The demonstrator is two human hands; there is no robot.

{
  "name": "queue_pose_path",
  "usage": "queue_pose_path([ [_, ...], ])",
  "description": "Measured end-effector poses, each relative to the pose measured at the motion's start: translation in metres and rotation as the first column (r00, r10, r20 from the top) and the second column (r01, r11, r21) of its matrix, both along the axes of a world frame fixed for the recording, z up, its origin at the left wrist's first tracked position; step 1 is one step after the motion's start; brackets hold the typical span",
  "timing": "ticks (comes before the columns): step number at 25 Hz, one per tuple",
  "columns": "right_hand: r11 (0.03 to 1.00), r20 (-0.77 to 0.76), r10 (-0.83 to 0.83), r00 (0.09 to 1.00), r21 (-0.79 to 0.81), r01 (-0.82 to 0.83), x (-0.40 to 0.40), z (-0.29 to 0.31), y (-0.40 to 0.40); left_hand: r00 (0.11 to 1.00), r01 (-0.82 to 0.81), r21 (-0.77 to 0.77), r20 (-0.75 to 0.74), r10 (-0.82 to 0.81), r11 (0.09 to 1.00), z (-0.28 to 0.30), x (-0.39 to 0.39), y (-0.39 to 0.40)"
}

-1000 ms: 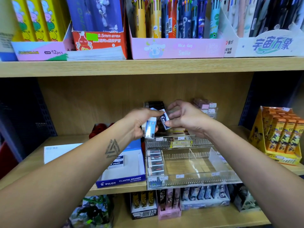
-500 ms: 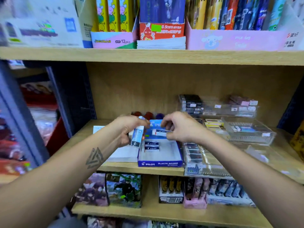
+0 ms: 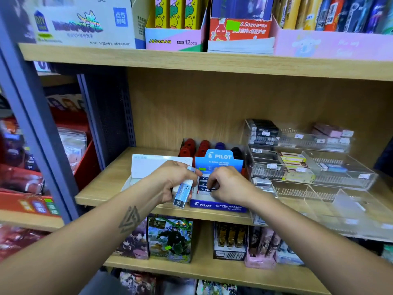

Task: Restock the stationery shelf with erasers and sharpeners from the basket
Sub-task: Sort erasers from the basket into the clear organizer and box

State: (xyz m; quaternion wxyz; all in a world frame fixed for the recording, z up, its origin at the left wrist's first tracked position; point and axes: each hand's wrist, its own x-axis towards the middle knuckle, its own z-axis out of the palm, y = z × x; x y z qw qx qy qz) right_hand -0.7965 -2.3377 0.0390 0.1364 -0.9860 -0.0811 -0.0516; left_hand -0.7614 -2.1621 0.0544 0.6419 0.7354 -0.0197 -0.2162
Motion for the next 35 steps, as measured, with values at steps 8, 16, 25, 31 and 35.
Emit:
queue_pose_path([
  [8,0.685,-0.133,0.147,0.980,0.729,-0.003,-0.018,0.040,-0.006,0.996,0.093,-0.174,0.020,-0.091,0.980,0.020,-0.006,0.005],
  [16,0.604,0.015,-0.005,1.000,0.797,-0.009,-0.019,0.036,-0.026,0.984,0.091,-0.301,-0.121,-0.132,0.949,0.026,-0.013,-0.004],
  [25,0.756,0.032,0.055,0.998,0.651,-0.063,-0.025,0.042,-0.031,0.995,-0.020,-0.241,-0.100,-0.004,0.970,0.019,-0.006,-0.015],
  [31,0.942,0.131,-0.057,0.990,0.335,0.010,-0.029,0.048,-0.032,0.997,-0.059,-0.136,0.031,0.064,0.989,0.028,-0.008,-0.024],
  [35,0.954,0.166,-0.092,0.982,0.299,0.039,-0.027,0.052,-0.027,0.988,-0.136,-0.102,0.064,0.143,0.985,0.034,0.002,-0.002],
])
